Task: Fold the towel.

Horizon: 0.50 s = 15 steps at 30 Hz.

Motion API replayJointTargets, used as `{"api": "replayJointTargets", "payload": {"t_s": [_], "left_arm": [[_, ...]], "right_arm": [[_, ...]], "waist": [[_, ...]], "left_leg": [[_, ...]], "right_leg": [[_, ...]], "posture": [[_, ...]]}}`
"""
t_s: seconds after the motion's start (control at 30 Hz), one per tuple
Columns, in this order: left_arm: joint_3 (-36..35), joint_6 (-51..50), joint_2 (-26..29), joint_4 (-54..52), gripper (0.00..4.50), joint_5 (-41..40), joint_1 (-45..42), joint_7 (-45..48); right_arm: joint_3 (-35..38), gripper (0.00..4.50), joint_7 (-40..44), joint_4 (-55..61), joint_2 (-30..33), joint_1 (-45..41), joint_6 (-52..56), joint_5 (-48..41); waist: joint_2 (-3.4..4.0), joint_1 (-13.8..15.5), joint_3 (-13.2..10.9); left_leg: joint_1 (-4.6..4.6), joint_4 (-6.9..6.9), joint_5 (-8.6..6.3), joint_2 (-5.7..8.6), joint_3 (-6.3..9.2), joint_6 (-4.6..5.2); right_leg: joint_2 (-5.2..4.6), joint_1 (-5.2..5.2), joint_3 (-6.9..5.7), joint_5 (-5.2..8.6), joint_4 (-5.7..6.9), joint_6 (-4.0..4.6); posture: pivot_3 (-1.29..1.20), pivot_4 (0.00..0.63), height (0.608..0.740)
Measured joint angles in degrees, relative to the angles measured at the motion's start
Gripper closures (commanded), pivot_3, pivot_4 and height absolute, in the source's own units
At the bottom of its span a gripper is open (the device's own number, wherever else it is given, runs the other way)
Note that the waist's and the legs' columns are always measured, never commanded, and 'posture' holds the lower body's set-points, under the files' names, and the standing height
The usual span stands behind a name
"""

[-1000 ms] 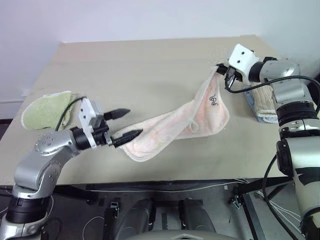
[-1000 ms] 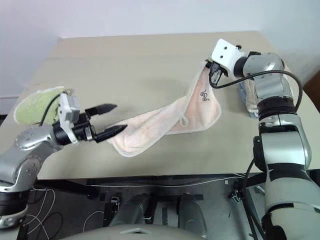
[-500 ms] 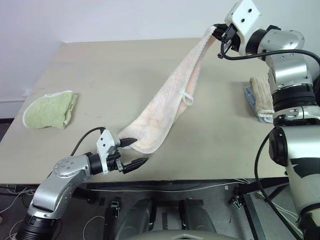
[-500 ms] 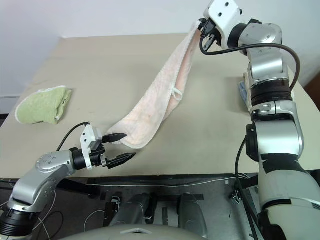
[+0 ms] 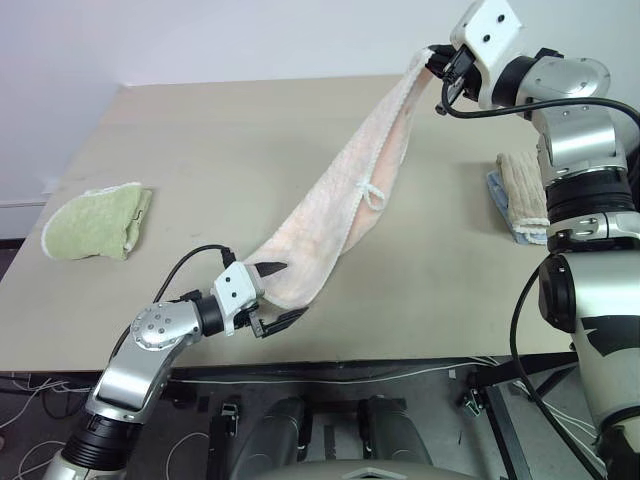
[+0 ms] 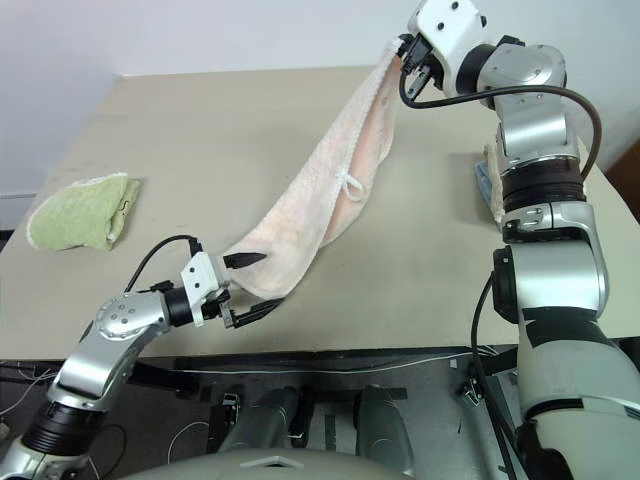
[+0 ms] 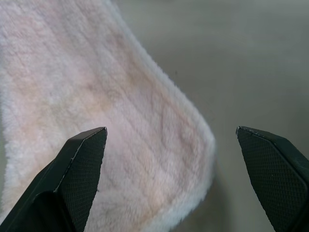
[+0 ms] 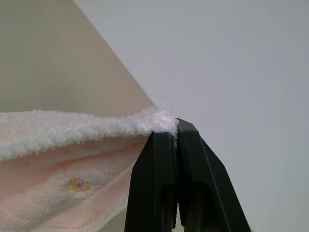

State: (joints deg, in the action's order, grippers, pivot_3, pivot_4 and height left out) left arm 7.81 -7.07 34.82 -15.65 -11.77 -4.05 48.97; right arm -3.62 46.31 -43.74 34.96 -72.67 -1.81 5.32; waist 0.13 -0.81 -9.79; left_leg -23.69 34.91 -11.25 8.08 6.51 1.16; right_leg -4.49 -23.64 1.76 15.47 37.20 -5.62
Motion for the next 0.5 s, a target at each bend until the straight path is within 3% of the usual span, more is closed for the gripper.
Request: {"api": "replayJointTargets", "payload": {"t_s": [0.27, 0.5], "left_arm": [[5.1, 5.7, 0.4, 5.1, 0.00, 7.1, -3.6, 1.3], [7.2, 6.3, -3.2, 7.9, 0.00, 9.0, -6.4, 0.5]], "right_arm": [[0.0, 4.46, 0.0, 1.2, 0.4, 0.1, 0.8, 0.0], [0.0, 4.46, -0.5, 1.3, 1.2, 0.8, 1.2, 0.0]], "waist": [[0.01, 0.1, 0.0], [0.02, 0.0, 0.0]], "left_leg": [[0.00, -0.01, 0.00, 0.00, 0.00, 0.00], [-0.01, -0.01, 0.00, 0.00, 0.01, 0.01]], "right_leg": [[0.00, -0.01, -0.01, 0.00, 0.00, 0.00], [0.00, -0.01, -0.01, 0.00, 0.01, -0.01]], "posture": [[0.00, 0.150, 0.740], [0.00, 0.150, 0.740]]}}
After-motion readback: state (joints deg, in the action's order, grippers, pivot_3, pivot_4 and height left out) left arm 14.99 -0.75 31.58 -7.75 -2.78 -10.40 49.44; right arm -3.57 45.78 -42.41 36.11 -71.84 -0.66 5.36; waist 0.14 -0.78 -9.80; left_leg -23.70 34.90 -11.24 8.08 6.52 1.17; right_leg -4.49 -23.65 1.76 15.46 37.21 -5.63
